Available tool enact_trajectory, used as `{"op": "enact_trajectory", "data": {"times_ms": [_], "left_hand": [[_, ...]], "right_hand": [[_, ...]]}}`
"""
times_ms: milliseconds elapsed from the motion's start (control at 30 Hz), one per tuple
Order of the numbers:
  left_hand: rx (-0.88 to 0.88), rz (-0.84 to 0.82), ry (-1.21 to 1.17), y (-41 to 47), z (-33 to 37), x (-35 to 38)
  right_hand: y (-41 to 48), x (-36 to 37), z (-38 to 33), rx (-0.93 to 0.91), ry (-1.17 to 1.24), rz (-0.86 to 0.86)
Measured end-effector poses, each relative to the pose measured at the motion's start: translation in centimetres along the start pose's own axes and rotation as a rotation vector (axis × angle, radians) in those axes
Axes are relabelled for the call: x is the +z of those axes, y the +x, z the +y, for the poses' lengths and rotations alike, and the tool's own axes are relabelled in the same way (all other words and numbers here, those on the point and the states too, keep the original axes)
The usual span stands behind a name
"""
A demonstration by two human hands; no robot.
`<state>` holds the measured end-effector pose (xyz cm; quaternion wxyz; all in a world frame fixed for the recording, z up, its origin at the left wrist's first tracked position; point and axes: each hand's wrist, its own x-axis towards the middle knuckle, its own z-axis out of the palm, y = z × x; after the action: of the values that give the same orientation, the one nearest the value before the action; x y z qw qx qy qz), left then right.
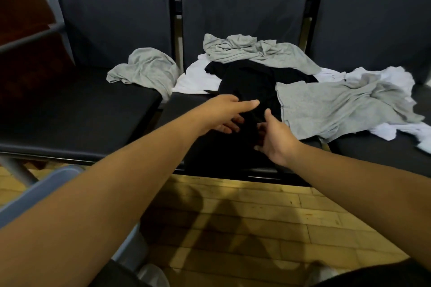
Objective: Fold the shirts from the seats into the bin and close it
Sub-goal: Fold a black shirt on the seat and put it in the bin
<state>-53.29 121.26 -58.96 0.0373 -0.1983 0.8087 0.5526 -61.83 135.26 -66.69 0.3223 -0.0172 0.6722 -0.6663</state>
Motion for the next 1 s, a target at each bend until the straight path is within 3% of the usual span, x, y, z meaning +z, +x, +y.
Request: {"op": "enact_trajectory", "data": {"times_ms": [67,133,233,400,533,633,867,1000], "left_hand": [[-0.076,-0.041,0.050,0.6,-1.0,0.5],[-0.099,0.008,0.069,0.9,-2.5,-0.1],[-0.105,0.163,0.126,0.8,-5.0,-1.8],[-0.177,0.365,0.210,0.1,-8.2,-3.7],[-0.306,0.344,0.068,-0.1,-9.2,-3.8],[-0.316,0.360,-0.017,0.3,-8.9,-3.5],[-0.362,0.298,-0.367,0.7,-8.7,-3.3],[-0.256,0.331,-0.605,-1.0,-8.2,-6.0]], "right_hand": [[0.4,-1.0,-0.5,0.077,0.030,0.022],[0.5,-1.4,-0.3,0.069,-0.188,0.045],[-0.2,-0.9,-0.5,-0.061,-0.517,0.059],[-0.2,0.1,-2.2,-0.274,-0.543,0.157],[-0.1,-0.4,-1.7,-0.104,-0.912,0.202],[-0.3,0.1,-1.6,-0.114,-1.084,0.207],[0.0,1.5,-0.8,-0.081,-0.604,0.074],[-0.2,3.6,-2.8,-0.118,-0.282,-0.031]]}}
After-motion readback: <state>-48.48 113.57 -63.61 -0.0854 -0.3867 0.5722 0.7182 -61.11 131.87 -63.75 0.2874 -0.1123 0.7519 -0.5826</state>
